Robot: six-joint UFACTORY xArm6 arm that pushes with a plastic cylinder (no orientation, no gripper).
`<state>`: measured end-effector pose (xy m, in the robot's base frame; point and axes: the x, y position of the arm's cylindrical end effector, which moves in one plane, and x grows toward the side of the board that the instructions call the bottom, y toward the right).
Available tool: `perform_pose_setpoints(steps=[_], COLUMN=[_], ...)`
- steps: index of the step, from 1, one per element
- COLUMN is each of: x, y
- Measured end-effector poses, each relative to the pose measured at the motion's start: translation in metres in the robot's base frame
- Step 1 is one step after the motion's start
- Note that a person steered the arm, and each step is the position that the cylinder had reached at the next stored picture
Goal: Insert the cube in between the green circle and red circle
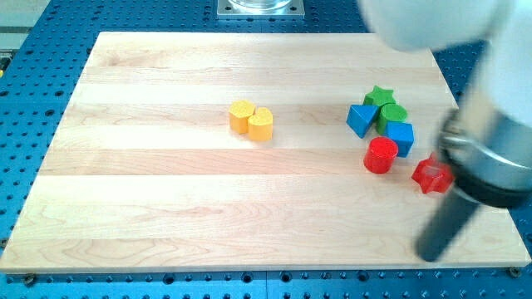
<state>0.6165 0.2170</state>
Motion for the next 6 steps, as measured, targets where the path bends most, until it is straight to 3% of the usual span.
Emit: perform_pose_setpoints(steps=[1,3,4,6], x=[-0.042,-0.155,-0.138,-0.192], y=[0.055,0.022,0.034,0.008])
